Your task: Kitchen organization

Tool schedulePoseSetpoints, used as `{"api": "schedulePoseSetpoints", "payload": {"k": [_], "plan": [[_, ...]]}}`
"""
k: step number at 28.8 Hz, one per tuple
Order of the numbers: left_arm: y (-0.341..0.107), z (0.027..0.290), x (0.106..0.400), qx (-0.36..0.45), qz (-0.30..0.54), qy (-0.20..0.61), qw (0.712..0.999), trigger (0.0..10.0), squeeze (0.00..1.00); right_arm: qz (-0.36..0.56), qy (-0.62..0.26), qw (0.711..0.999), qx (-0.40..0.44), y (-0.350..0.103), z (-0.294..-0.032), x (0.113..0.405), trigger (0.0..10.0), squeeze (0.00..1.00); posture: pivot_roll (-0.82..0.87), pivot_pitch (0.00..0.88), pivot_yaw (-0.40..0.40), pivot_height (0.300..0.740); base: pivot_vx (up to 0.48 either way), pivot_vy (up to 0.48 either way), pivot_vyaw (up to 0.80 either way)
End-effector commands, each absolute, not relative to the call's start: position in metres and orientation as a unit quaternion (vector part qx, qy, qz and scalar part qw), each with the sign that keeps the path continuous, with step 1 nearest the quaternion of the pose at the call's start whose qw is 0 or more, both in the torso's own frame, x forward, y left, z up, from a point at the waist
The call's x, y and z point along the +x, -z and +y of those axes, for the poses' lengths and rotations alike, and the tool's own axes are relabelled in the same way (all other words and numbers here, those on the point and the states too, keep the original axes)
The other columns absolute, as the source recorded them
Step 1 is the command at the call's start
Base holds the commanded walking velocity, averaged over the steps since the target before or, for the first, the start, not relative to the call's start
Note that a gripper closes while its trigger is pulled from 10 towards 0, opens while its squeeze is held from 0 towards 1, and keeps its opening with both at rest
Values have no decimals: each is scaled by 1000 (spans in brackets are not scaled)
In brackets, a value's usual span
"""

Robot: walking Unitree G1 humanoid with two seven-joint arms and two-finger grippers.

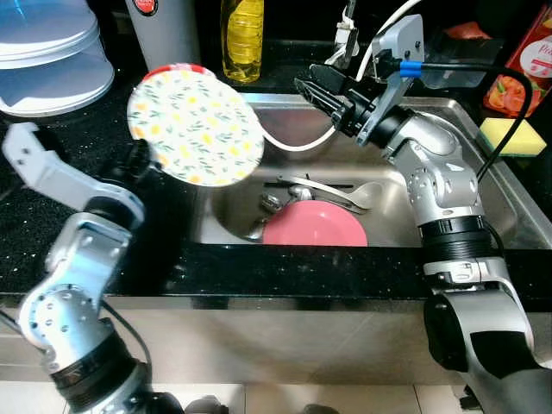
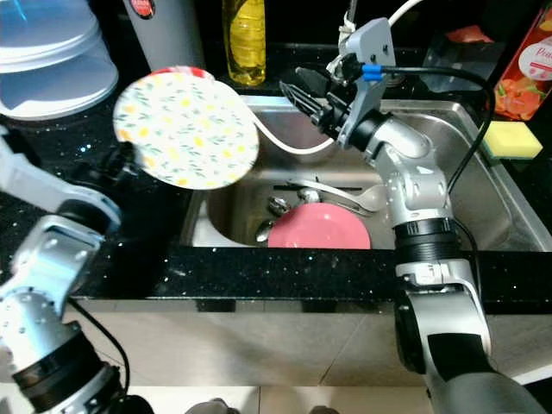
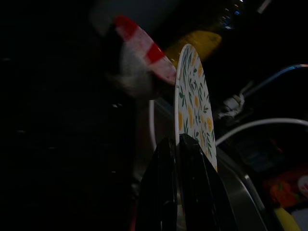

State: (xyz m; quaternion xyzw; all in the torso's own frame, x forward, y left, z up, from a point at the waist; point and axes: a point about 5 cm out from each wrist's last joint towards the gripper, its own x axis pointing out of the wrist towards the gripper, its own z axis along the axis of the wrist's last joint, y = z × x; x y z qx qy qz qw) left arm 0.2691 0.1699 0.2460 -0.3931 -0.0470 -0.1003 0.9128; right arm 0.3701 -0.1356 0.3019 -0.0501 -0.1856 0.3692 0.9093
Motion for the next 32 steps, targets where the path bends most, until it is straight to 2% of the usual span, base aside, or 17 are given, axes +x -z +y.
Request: {"api": "schedulePoseSetpoints", "payload": {"k": [1,4,8,12,13,14,15,16,17,19,20,26,27,30,32], "plan": [[-252,161,266,-388,-63,124,911,10000,0,-190,-370,908,-50,-303,-134,371,10000,0,66,62,-2,740,0,0,0],[-254,142,278,-371,-38,156,915,10000,0,-191,-369,908,-51,-304,-134,371,10000,0,59,58,-1,740,0,0,0],[-243,137,301,-325,23,119,938,10000,0,-193,-367,909,-51,-306,-135,371,10000,0,54,58,1,740,0,0,0],[-242,131,340,-301,65,108,945,10000,0,-194,-366,909,-51,-307,-135,371,10000,0,40,71,6,740,0,0,0],[-245,127,352,-300,74,117,944,10000,0,-194,-366,909,-52,-307,-134,371,10000,0,32,76,12,740,0,0,0],[-245,127,352,-300,74,117,944,10000,0,-194,-366,909,-52,-307,-134,371,10000,0,32,76,12,740,0,0,0],[-248,124,371,-306,91,120,940,10000,0,-195,-367,908,-52,-306,-134,370,10000,0,24,79,19,740,0,0,0],[-248,124,371,-306,91,120,940,10000,0,-195,-367,908,-52,-306,-134,370,10000,0,24,79,19,740,0,0,0],[-249,119,390,-323,107,120,933,10000,0,-195,-363,910,-54,-306,-136,368,10000,0,-5,85,41,740,0,0,0],[-249,115,395,-327,111,122,931,10000,0,-195,-359,911,-56,-306,-139,367,10000,0,-10,85,44,740,0,0,0],[-251,110,399,-323,112,126,931,10000,1000,-195,-354,913,-57,-306,-141,365,10000,0,-27,87,55,740,0,0,0],[-265,94,400,-297,79,176,935,10000,1000,-196,-338,918,-62,-305,-151,362,10000,0,-50,78,71,740,0,0,0],[-282,95,397,-304,33,207,929,10000,0,-197,-332,920,-65,-306,-155,361,10000,0,-51,68,73,740,0,0,0],[-292,98,395,-305,4,222,926,10000,0,-197,-329,921,-65,-306,-156,361,10000,0,-49,65,72,740,0,0,0],[-311,123,395,-295,-64,182,936,10000,0,-200,-330,920,-64,-307,-156,361,10000,0,-32,53,64,740,0,0,0]]}}
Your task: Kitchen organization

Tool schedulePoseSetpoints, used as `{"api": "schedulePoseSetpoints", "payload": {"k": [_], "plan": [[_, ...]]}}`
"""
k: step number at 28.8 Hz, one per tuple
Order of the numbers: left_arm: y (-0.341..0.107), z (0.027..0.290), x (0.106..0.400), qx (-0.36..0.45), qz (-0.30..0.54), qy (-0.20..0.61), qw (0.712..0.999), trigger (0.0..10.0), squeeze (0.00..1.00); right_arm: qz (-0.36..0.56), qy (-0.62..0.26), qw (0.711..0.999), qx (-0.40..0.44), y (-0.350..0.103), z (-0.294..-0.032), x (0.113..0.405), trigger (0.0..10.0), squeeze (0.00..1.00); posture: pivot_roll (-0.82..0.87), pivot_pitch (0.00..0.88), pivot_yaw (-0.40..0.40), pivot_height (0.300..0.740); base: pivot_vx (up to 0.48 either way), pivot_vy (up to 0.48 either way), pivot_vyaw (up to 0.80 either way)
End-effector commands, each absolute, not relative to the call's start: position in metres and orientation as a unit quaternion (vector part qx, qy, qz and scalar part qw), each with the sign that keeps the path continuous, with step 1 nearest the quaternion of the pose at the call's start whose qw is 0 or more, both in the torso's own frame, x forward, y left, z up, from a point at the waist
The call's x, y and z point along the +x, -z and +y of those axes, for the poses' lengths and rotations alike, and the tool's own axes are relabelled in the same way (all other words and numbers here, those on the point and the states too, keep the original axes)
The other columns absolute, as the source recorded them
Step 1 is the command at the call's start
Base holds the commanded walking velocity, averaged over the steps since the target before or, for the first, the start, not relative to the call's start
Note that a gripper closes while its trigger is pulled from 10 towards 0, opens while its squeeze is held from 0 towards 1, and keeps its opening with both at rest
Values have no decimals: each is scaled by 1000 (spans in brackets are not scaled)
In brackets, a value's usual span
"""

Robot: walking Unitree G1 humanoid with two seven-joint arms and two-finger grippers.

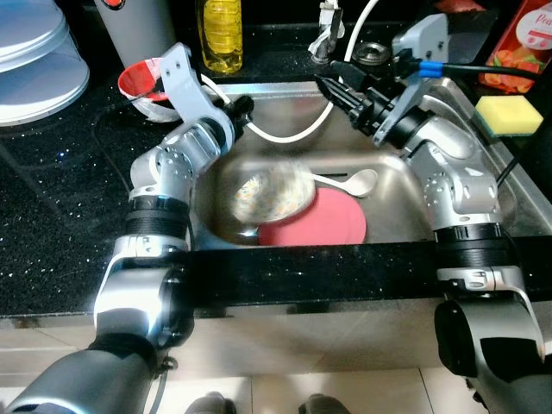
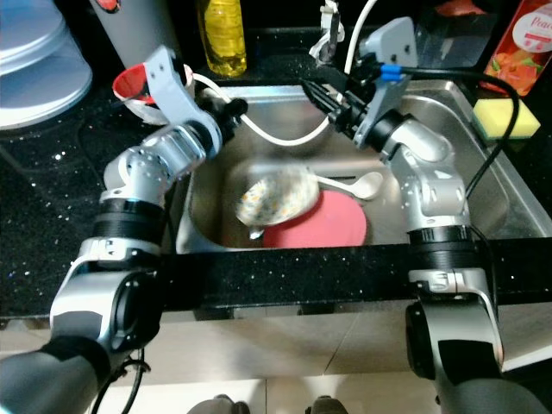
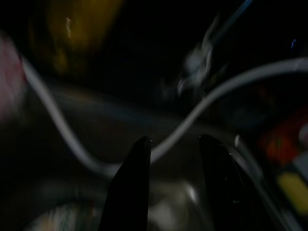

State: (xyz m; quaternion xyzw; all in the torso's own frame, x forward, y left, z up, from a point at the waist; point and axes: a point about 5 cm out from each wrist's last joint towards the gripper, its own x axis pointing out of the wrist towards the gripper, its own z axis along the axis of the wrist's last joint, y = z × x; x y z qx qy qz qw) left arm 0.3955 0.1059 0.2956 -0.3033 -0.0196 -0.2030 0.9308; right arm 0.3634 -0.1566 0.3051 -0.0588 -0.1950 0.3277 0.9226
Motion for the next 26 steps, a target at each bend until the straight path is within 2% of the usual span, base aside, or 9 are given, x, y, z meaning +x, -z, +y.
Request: {"api": "schedulePoseSetpoints", "payload": {"k": [1,10,12,16,17,19,20,22,26], "plan": [[-315,129,395,-293,-78,169,938,10000,0,-200,-330,920,-63,-307,-155,362,10000,0,-32,53,64,740,0,0,0],[-299,200,391,-159,-24,-49,986,10000,12,-198,-355,912,-55,-307,-141,367,10000,0,42,42,9,740,0,0,0],[-298,212,392,-96,-24,-86,991,10000,255,-199,-361,910,-53,-308,-136,368,10000,0,44,44,5,740,0,0,0],[-301,222,393,-70,-29,-108,991,10000,0,-199,-366,908,-51,-309,-133,369,10000,0,44,46,3,740,0,0,0],[-302,226,394,-66,-36,-117,990,3137,0,-199,-366,908,-51,-309,-132,369,10000,0,40,48,4,740,0,0,0],[-303,229,395,-62,-41,-123,990,0,0,-199,-366,907,-51,-309,-132,369,10000,0,39,49,5,740,0,0,0],[-304,230,396,-62,-42,-122,990,0,0,-199,-366,908,-51,-309,-132,369,10000,0,33,51,8,740,0,0,0],[-305,232,401,-49,-41,-126,990,10000,0,-199,-363,909,-52,-308,-135,369,10000,0,22,56,14,740,0,0,0],[-302,235,407,-45,-31,-134,989,10000,0,-198,-358,911,-54,-308,-138,369,10000,0,12,59,19,740,0,0,0]]}}
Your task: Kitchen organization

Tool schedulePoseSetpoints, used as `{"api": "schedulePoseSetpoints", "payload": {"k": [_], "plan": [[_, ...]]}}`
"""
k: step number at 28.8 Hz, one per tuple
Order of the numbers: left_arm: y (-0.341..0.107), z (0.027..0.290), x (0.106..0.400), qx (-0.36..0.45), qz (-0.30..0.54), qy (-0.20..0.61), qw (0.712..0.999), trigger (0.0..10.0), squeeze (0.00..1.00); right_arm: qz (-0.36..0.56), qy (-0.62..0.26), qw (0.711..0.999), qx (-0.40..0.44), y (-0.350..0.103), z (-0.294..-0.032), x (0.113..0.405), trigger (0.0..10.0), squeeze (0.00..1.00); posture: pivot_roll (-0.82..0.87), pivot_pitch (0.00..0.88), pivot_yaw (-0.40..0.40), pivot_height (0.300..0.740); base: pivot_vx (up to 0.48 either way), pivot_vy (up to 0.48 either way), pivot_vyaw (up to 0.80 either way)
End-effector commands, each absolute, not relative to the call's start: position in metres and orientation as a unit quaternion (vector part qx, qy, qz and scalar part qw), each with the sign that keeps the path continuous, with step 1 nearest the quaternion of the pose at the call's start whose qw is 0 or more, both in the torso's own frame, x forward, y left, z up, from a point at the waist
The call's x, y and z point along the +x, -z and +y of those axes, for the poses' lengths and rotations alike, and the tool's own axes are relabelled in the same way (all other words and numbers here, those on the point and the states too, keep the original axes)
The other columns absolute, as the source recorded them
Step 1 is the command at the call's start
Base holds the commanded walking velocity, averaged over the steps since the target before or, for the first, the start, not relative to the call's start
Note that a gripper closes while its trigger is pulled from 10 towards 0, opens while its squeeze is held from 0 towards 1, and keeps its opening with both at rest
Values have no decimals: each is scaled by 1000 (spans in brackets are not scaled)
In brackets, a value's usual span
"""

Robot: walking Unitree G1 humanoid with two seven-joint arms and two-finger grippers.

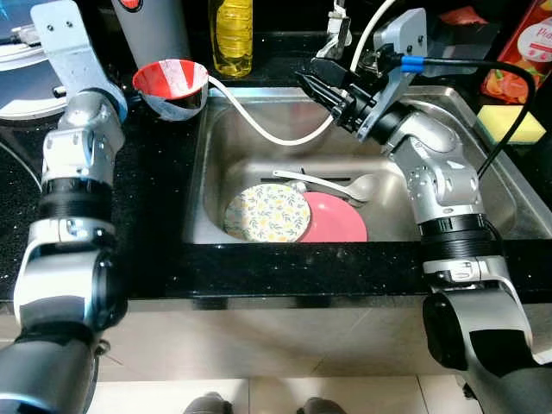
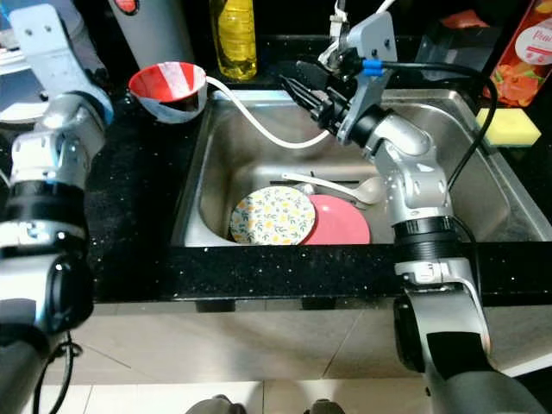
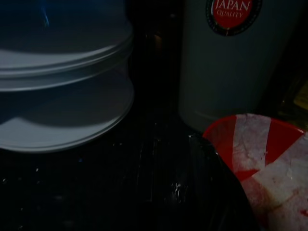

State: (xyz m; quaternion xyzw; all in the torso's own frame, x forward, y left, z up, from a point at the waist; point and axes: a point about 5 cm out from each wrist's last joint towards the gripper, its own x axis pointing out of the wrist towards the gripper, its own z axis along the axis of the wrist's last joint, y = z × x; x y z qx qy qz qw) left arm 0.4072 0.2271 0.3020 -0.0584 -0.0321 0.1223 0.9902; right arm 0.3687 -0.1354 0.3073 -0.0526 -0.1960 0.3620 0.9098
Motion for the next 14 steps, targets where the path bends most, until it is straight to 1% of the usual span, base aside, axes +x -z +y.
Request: {"api": "schedulePoseSetpoints", "payload": {"k": [1,5,6,13,14], "plan": [[-300,236,408,-50,-29,-136,989,10000,0,-199,-357,911,-55,-309,-139,368,10000,0,5,62,22,740,0,0,0],[-300,235,413,-59,-34,-127,990,10000,0,-199,-354,912,-57,-309,-141,367,10000,0,-2,64,25,740,0,0,0],[-302,234,415,-56,-36,-128,990,10000,1000,-199,-350,913,-58,-309,-143,366,10000,0,-14,70,32,740,0,0,0],[-303,234,418,-44,-25,-142,989,10000,1000,-197,-341,917,-61,-307,-150,362,10000,0,-43,81,51,740,0,0,0],[-302,235,419,-51,-21,-144,988,10000,0,-197,-339,918,-62,-307,-151,362,10000,0,-43,81,51,740,0,0,0]]}}
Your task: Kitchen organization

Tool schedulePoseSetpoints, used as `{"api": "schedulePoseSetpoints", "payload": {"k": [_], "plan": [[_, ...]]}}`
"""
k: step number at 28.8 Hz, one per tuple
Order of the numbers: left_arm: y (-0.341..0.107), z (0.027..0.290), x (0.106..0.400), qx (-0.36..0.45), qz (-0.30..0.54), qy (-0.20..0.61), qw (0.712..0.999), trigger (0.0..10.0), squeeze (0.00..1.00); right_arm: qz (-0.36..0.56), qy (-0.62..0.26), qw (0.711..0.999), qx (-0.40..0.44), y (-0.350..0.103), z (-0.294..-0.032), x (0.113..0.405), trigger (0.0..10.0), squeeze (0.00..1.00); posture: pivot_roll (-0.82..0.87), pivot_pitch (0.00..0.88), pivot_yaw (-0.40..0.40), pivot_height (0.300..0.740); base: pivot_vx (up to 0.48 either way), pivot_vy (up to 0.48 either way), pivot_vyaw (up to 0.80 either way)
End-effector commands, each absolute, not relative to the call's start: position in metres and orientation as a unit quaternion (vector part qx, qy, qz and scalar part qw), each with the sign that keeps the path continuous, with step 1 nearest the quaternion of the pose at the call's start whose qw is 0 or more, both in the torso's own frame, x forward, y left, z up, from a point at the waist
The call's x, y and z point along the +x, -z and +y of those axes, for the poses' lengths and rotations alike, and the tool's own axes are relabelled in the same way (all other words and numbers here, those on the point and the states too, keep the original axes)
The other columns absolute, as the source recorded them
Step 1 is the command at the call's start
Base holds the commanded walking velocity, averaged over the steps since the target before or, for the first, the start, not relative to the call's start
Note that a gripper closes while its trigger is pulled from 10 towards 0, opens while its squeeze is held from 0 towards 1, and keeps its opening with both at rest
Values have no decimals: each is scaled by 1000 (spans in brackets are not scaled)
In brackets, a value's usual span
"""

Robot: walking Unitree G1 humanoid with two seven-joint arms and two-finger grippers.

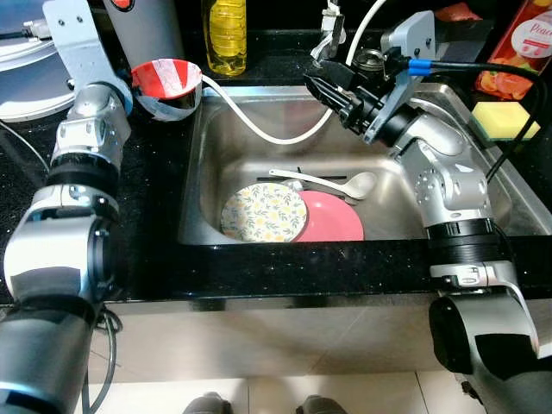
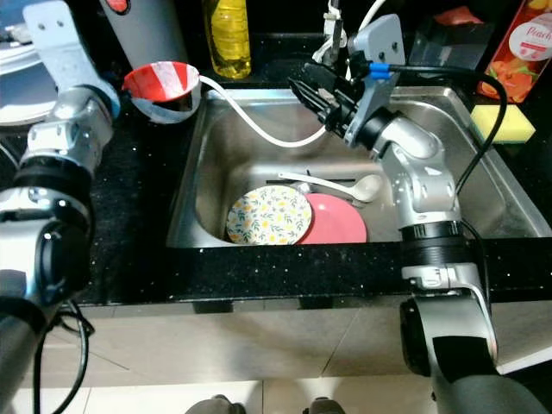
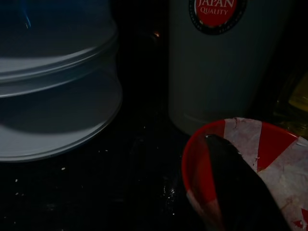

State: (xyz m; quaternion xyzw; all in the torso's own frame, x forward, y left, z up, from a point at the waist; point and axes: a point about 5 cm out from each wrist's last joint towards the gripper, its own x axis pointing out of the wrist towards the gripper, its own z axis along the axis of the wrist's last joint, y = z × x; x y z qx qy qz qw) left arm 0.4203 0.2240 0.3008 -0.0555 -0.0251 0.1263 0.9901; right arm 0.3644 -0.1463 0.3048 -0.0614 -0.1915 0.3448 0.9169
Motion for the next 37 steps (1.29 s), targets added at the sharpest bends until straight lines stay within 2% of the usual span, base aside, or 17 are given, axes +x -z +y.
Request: {"api": "schedulePoseSetpoints", "payload": {"k": [1,3,5,6,11,19,20,22,23,30,31,32,33,34,35,36,37], "plan": [[-302,235,419,-51,-21,-144,988,10000,0,-197,-339,918,-62,-307,-151,362,10000,0,-43,81,51,740,0,0,0],[-301,235,419,-58,-18,-145,988,10000,0,-197,-338,918,-62,-307,-151,362,10000,0,-43,81,51,740,0,0,0],[-283,235,419,-148,29,-134,979,10000,0,-197,-337,919,-62,-307,-151,362,10000,0,-44,80,55,740,0,0,0],[-283,235,419,-148,29,-134,979,10000,0,-197,-337,919,-62,-307,-151,362,10000,0,-44,80,55,740,0,0,0],[-258,231,418,-310,79,-108,941,10000,0,-198,-337,919,-60,-307,-151,360,10000,0,-43,80,56,740,0,0,0],[-247,231,417,-359,94,-123,921,10000,0,-195,-339,919,-58,-306,-150,361,10000,0,-33,81,48,740,0,0,0],[-244,232,416,-361,97,-130,918,4902,0,-195,-341,918,-57,-306,-148,361,10000,0,-27,79,41,740,0,0,0],[-241,234,415,-367,101,-138,914,4902,0,-196,-343,917,-57,-307,-147,361,10000,0,-25,78,39,740,0,0,0],[-239,238,414,-370,100,-149,912,0,0,-196,-345,916,-56,-307,-146,362,10000,0,-23,77,37,740,0,0,0],[-241,247,412,-389,82,-174,901,0,0,-195,-348,915,-55,-307,-144,362,10000,0,-16,75,30,740,0,0,0],[-255,245,415,-345,39,-153,925,0,0,-195,-348,915,-55,-307,-144,362,10000,0,-16,72,31,740,0,0,0],[-255,245,415,-345,39,-153,925,0,0,-195,-348,915,-55,-307,-144,362,10000,0,-16,72,31,740,0,0,0],[-277,232,419,-323,-22,-86,942,0,0,-196,-348,915,-54,-307,-144,362,10000,0,-16,69,31,740,0,0,0],[-286,226,420,-290,-46,-64,954,706,0,-196,-348,915,-55,-307,-144,362,10000,0,-17,69,31,740,0,0,0],[-291,223,420,-265,-61,-52,961,706,0,-196,-348,915,-55,-307,-144,362,10000,0,-17,69,31,740,0,0,0],[-300,213,419,-238,-82,-21,968,10000,0,-196,-348,915,-55,-307,-144,362,10000,0,-16,67,32,740,0,0,0],[-300,213,419,-238,-82,-21,968,10000,0,-196,-348,915,-55,-307,-144,362,10000,0,-16,67,32,740,0,0,0]]}}
